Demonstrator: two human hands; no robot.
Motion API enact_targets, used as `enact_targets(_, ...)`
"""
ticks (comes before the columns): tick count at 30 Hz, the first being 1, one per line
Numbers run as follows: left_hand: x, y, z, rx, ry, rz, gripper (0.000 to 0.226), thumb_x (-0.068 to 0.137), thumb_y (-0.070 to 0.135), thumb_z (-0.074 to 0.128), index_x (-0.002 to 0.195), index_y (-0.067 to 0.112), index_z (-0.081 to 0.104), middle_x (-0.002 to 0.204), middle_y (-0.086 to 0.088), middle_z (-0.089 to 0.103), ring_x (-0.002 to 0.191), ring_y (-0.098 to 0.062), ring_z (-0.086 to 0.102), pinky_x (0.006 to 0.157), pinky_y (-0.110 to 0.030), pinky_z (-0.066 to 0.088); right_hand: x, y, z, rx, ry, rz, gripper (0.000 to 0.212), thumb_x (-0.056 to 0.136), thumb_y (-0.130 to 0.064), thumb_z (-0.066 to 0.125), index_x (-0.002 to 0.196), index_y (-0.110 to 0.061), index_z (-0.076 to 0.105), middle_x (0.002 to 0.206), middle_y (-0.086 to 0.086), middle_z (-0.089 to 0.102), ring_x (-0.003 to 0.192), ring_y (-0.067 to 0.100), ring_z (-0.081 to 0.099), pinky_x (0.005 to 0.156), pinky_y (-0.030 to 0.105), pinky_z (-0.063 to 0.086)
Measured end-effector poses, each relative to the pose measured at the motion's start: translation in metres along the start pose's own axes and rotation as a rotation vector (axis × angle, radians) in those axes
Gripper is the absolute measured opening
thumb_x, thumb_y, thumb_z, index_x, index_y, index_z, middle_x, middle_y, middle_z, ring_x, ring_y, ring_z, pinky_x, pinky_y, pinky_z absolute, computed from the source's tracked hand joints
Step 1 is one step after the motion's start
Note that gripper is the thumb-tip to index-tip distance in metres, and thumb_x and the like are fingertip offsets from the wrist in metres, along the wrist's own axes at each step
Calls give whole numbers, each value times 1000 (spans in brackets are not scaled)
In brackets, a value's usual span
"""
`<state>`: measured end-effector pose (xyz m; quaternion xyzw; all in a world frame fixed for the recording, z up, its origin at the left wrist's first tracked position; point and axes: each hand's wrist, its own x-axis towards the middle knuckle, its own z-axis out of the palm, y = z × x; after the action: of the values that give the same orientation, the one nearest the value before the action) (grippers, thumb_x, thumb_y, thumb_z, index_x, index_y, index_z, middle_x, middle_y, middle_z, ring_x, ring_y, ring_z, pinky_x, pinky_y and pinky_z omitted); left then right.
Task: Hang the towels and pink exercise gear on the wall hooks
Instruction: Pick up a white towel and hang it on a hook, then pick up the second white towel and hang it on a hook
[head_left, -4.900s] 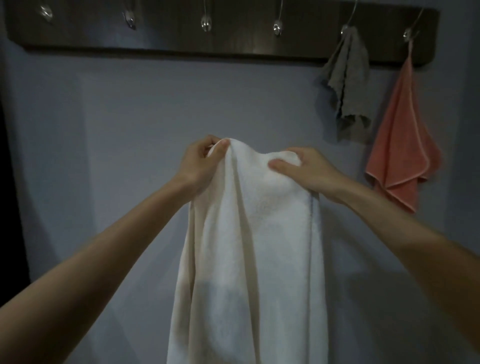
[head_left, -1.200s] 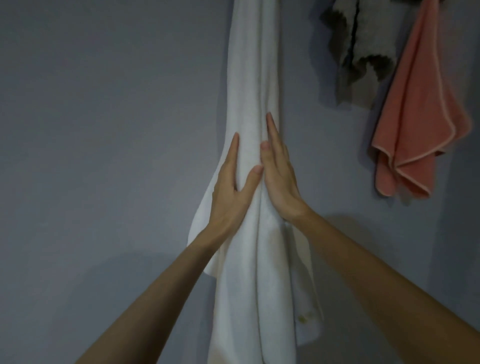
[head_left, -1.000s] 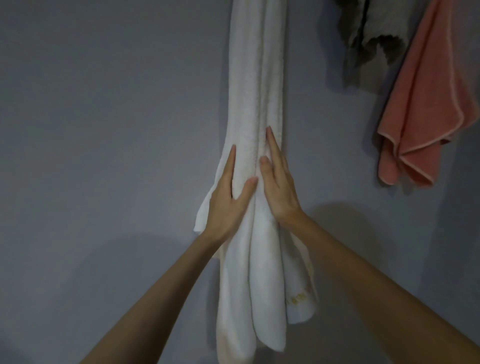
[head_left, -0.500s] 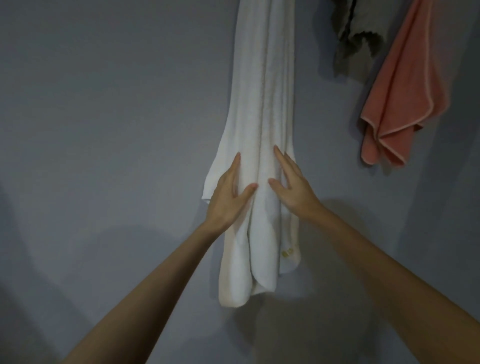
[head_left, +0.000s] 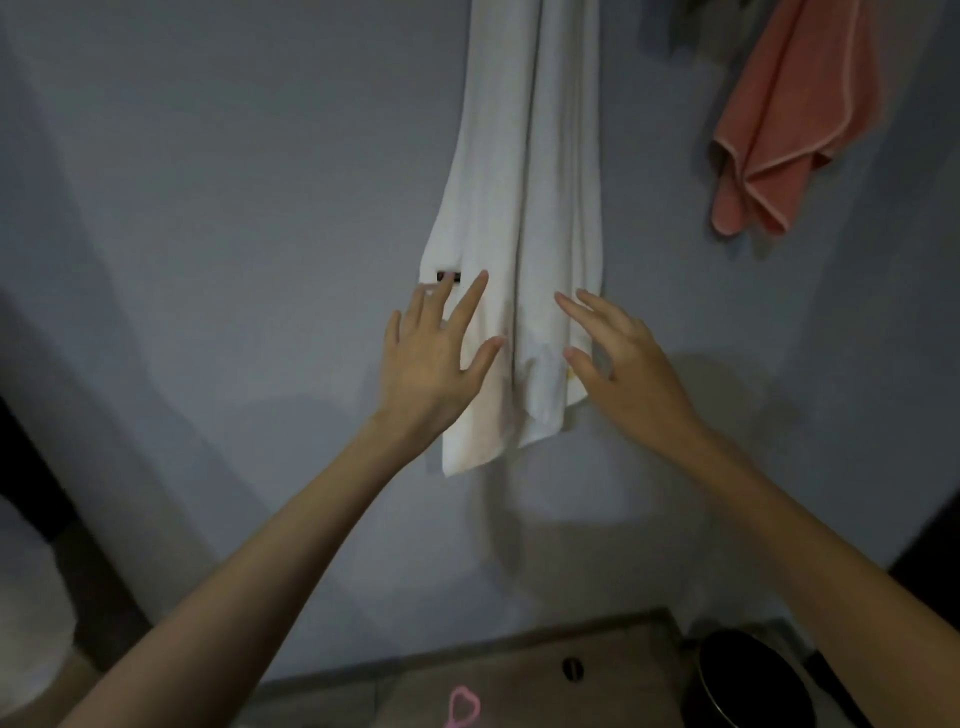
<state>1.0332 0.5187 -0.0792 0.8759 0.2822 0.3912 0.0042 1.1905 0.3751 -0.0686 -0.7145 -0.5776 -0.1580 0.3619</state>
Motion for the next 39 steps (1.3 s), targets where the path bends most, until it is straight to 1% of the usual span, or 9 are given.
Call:
enact_targets(4, -68, 16, -6, 84, 10, 23, 56, 95, 49, 39, 145, 24, 32, 148, -9, 39, 137, -34, 35, 109, -53, 30, -61, -5, -5, -31, -60, -13, 49, 93, -25, 52, 140, -31, 41, 146, -2, 42, 131, 22, 42, 108, 39, 35)
enact_targets(10, -167, 44, -35, 112, -136, -102, 56, 97, 46, 37, 148, 26, 25, 153, -4, 30, 142, -27, 25, 114, -47, 19, -146, -30, -11, 36, -190, -9, 47, 95, -25, 51, 141, -27, 41, 145, -4, 43, 129, 18, 41, 103, 22, 26)
enact_targets(13, -210, 44, -58, 138, -160, -152, 55, 97, 45, 38, 147, 25, 26, 153, -4, 30, 142, -26, 25, 114, -46, 19, -178, -48, -6, 76, -248, -24, 47, 94, -24, 52, 140, -25, 42, 143, -4, 46, 127, 18, 43, 105, 25, 30)
enact_targets(16, -251, 31, -84, 179, -162, -216, 55, 97, 44, 40, 148, 26, 26, 153, -5, 32, 141, -26, 28, 113, -45, 23, -205, -74, 11, 138, -308, -54, 45, 93, -20, 55, 137, -21, 47, 139, -1, 50, 125, 21, 47, 106, 28, 32)
enact_targets(21, -314, -12, -123, 239, -196, -314, 55, 97, 44, 42, 147, 26, 28, 150, -4, 36, 138, -25, 35, 111, -43, 28, -235, -131, 49, 229, -422, -103, 44, 92, -17, 56, 136, -19, 48, 138, -2, 51, 126, 15, 44, 103, 12, 21)
enact_targets(25, -360, -51, -154, 260, -216, -410, 56, 95, 43, 46, 146, 26, 30, 148, -4, 40, 135, -25, 39, 109, -43, 30, -251, -177, 94, 268, -510, -125, 44, 91, -17, 56, 135, -16, 50, 137, -1, 51, 126, 17, 46, 101, 8, 17)
enact_targets(32, -443, -135, -194, 191, -307, -517, 56, 94, 36, 50, 146, 24, 31, 142, -6, 46, 126, -26, 48, 102, -44, 42, -290, -248, 186, 271, -610, -90, 43, 90, -23, 57, 132, -19, 51, 136, -1, 52, 123, 22, 49, 104, 36, 38)
enact_targets(36, -484, -187, -186, 163, -402, -601, 55, 95, 38, 48, 145, 26, 32, 139, -6, 50, 114, -27, 55, 93, -41, 48, -313, -271, 235, 305, -690, 0, 42, 87, -17, 60, 129, -16, 54, 131, 7, 55, 121, 27, 51, 104, 41, 39)
enact_targets(39, -511, -215, -167, 134, -476, -651, 55, 95, 40, 46, 146, 28, 30, 139, -6, 50, 117, -27, 54, 94, -43, 48, -326, -277, 264, 291, -735, 86, 42, 86, -12, 61, 128, -13, 56, 131, 10, 55, 122, 29, 50, 105, 38, 37)
